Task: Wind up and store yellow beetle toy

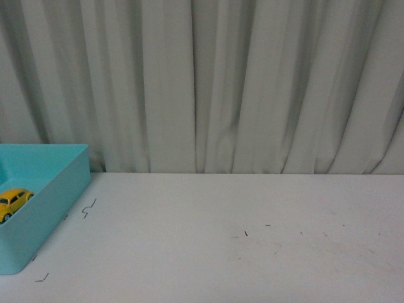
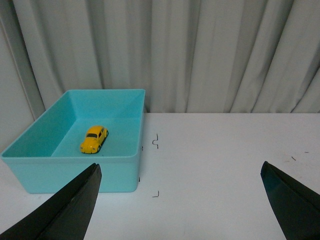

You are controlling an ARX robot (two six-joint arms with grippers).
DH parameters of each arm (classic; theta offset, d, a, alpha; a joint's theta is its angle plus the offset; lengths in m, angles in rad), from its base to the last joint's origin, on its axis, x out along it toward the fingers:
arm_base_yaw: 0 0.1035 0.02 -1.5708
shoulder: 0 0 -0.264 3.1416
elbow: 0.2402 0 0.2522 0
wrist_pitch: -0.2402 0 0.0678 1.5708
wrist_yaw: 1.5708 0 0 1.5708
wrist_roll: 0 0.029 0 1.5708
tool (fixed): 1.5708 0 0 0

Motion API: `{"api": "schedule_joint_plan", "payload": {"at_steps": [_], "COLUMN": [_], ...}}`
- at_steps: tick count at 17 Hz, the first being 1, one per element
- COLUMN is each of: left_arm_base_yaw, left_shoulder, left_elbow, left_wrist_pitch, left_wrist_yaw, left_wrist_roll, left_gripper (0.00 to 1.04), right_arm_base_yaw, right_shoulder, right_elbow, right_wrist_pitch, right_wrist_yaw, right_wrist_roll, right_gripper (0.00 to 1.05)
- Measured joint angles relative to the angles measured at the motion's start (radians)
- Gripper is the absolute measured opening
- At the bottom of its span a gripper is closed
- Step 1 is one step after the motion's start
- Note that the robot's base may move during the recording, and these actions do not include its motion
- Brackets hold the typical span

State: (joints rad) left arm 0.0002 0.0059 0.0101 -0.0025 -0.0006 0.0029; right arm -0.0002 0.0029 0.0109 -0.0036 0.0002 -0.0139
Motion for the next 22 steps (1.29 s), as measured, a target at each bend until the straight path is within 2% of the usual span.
{"api": "schedule_joint_plan", "payload": {"at_steps": [22], "left_arm_base_yaw": [0.0], "left_shoulder": [0.0], "left_elbow": [0.0], "left_wrist_pitch": [-0.001], "left_wrist_yaw": [0.0], "left_wrist_roll": [0.0], "left_gripper": [0.98], "right_arm_base_yaw": [0.0], "right_shoulder": [0.0], "right_elbow": [0.0], "right_wrist_pitch": [0.0], "right_wrist_yaw": [0.0], "right_wrist_roll": [0.004], "right_gripper": [0.98]}}
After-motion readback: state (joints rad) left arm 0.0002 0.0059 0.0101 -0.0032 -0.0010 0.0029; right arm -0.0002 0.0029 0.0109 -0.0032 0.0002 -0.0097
